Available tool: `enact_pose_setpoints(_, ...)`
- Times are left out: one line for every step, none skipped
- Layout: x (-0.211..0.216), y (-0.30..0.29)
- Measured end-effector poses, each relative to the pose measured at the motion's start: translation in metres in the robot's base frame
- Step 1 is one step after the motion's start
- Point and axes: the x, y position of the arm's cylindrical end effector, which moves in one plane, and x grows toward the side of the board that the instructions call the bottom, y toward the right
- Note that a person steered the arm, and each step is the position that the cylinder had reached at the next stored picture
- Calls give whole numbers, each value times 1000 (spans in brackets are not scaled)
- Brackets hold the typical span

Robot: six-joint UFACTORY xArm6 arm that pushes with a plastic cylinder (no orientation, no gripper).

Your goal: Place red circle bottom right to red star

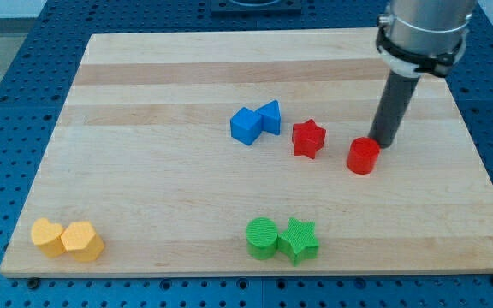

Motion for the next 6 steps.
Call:
enact_pose_setpoints(-12, 55)
enact_pose_setpoints(10, 89)
enact_pose_setpoints(41, 78)
enact_pose_setpoints(45, 42)
enact_pose_setpoints(45, 13)
enact_pose_setpoints(45, 10)
